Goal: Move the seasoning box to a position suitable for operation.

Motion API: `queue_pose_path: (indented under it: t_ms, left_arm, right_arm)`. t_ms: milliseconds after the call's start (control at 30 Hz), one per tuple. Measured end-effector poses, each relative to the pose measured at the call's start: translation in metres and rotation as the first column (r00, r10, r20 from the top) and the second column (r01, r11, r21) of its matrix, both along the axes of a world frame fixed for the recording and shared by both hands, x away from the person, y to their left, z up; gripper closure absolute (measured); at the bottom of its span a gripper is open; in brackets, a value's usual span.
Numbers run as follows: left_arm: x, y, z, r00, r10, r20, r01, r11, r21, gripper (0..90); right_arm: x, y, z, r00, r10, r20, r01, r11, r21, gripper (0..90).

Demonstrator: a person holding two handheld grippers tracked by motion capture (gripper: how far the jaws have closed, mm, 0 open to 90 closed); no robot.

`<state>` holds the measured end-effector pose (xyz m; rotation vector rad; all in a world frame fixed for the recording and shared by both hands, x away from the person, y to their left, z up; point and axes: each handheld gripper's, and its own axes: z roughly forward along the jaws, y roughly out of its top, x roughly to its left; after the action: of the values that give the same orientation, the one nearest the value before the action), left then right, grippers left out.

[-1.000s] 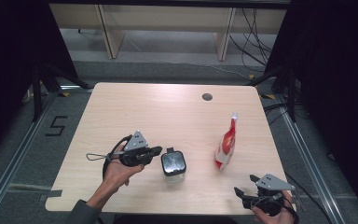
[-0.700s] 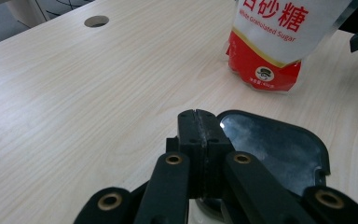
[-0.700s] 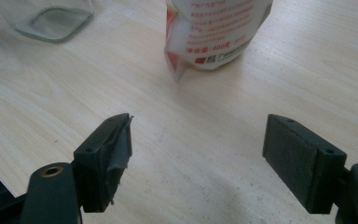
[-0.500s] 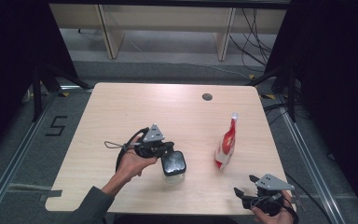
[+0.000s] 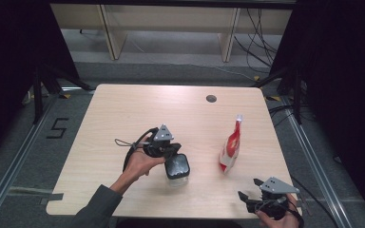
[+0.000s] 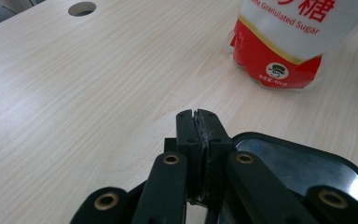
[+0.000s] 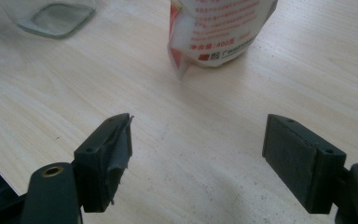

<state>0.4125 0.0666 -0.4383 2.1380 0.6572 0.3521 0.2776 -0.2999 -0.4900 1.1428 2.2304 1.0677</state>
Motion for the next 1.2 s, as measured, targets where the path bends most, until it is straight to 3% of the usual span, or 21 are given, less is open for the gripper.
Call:
queue_pose_path:
  t_ms: [267,767,833,867,900,933,1067,1100,1200]
  left_arm:
    - [0.001,0.004,0.002,0.9999,-0.002,-0.011,0.002,0.9998,0.017,86.4]
    - [-0.005,0.034,0.002,0.9979,0.036,-0.053,-0.036,0.9993,0.006,84.8]
    - [-0.007,0.039,0.002,0.9978,0.041,-0.052,-0.041,0.9992,0.002,84.2]
    - [-0.007,0.039,0.002,0.9978,0.041,-0.052,-0.041,0.9992,0.002,84.1]
    - [-0.008,0.044,0.001,0.9984,0.034,-0.045,-0.034,0.9994,0.001,84.1]
    - [-0.008,0.044,0.001,0.9984,0.034,-0.045,-0.034,0.9994,0.001,84.1]
    - [-0.012,0.053,0.000,0.9973,0.043,-0.058,-0.045,0.9988,-0.019,82.9]
    - [-0.013,0.054,-0.001,0.9964,0.053,-0.066,-0.056,0.9974,-0.045,82.8]
    - [-0.014,0.058,-0.003,0.9957,0.056,-0.074,-0.061,0.9956,-0.071,81.9]
  right_arm:
    - [0.000,0.000,0.000,1.0000,0.002,-0.004,-0.002,1.000,-0.001,25.1]
    - [0.000,0.000,-0.001,1.0000,-0.001,-0.008,0.001,1.000,-0.005,25.1]
    - [-0.003,0.003,-0.001,0.9986,-0.022,-0.048,0.023,1.000,0.017,25.1]
    - [-0.003,0.003,-0.001,0.9986,-0.022,-0.048,0.023,1.000,0.017,25.1]
    - [0.000,0.001,-0.001,0.9999,0.005,-0.014,-0.005,1.000,0.000,25.1]
    - [0.000,0.001,-0.001,0.9998,0.001,-0.018,-0.001,1.000,0.002,25.1]
    - [-0.001,0.002,-0.001,0.9996,-0.004,-0.029,0.004,1.000,0.007,25.1]
    - [0.000,0.001,-0.001,0.9999,0.005,-0.012,-0.005,1.000,-0.006,25.1]
    - [-0.002,0.003,-0.001,0.9995,-0.010,-0.032,0.010,1.000,0.011,25.1]
